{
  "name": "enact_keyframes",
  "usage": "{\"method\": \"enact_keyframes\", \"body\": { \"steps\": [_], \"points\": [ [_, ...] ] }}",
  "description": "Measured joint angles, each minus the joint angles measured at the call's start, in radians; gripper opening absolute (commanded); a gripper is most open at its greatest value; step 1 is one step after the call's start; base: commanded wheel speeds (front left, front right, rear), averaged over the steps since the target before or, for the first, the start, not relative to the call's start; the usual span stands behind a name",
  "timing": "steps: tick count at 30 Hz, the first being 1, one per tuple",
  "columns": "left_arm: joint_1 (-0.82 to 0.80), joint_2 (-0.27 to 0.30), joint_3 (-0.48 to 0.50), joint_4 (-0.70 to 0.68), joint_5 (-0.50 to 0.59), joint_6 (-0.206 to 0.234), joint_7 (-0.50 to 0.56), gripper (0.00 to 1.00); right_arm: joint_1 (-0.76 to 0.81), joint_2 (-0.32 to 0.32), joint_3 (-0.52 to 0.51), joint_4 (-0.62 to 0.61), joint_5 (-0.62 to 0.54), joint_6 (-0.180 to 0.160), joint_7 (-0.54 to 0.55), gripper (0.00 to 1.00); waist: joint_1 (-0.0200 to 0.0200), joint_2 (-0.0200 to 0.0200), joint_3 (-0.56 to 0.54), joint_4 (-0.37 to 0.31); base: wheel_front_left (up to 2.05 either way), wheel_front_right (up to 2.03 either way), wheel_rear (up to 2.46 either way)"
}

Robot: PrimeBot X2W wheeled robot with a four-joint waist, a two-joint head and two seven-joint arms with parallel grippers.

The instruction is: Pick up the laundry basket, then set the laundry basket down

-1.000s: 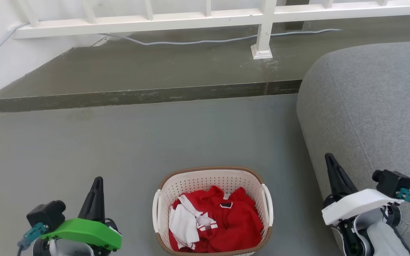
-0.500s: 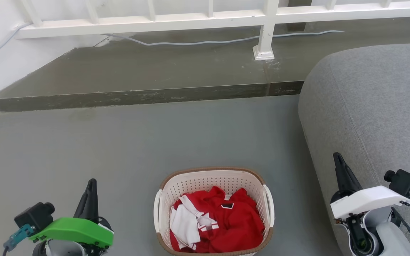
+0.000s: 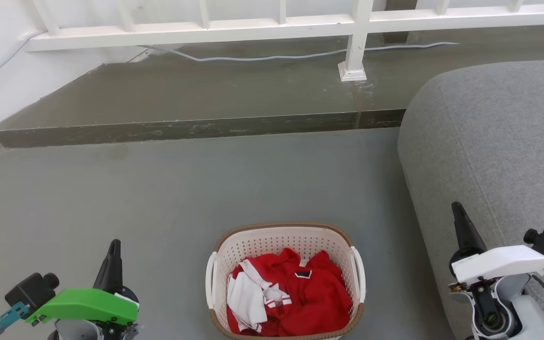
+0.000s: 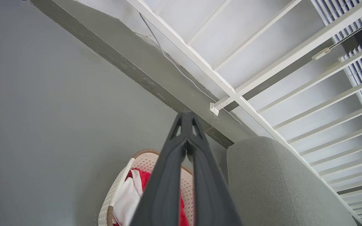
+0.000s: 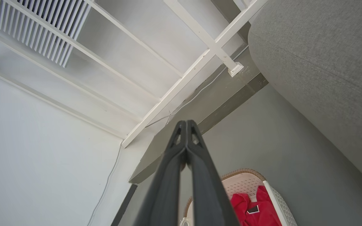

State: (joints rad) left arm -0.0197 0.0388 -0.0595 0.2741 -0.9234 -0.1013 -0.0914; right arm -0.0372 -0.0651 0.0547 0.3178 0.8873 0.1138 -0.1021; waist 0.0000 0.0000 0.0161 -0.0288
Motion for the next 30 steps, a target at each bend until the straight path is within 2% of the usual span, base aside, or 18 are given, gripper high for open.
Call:
{"method": "enact_keyframes", "body": {
  "steps": [30],
  "points": [
    [-0.013, -0.001, 0.068, 0.002, -0.327, -0.01, 0.101, 0.0, -0.01, 0.008, -0.089, -0.015, 0.356, 0.0, 0.105, 0.0, 0.0, 0.0, -0.007, 0.014, 0.0, 0.0, 0.0]
  ]
}}
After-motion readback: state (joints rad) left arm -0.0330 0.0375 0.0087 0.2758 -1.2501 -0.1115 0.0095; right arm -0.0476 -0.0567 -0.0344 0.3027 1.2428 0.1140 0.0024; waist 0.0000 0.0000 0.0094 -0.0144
